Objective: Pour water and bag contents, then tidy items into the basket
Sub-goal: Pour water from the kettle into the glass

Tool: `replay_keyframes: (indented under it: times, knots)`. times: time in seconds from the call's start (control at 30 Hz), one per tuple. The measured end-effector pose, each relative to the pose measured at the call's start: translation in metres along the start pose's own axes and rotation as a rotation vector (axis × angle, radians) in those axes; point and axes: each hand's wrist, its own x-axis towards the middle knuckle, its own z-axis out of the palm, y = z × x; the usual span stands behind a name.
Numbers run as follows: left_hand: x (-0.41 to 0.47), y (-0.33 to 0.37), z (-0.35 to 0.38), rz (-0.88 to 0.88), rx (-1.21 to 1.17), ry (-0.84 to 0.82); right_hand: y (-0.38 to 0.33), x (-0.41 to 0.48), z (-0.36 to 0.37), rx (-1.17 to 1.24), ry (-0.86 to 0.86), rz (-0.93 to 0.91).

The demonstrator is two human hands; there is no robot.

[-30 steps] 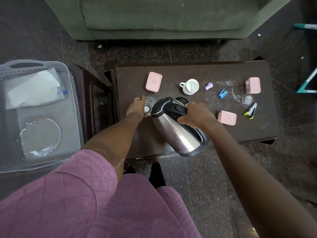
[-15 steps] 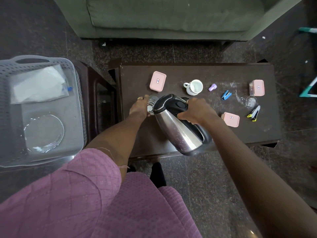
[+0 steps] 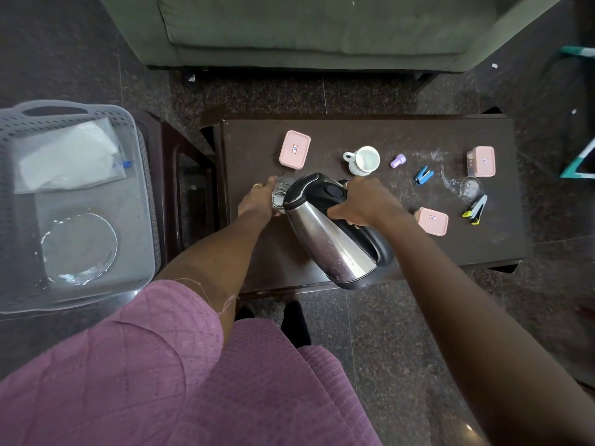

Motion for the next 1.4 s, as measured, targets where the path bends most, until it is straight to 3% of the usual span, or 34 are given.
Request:
replay_keyframes:
  times: [1.4]
  knots:
    - [0.002, 0.002, 0.009, -0.029, 0.078, 0.023, 0.003, 0.005, 0.010, -0.002, -0.019, 0.005]
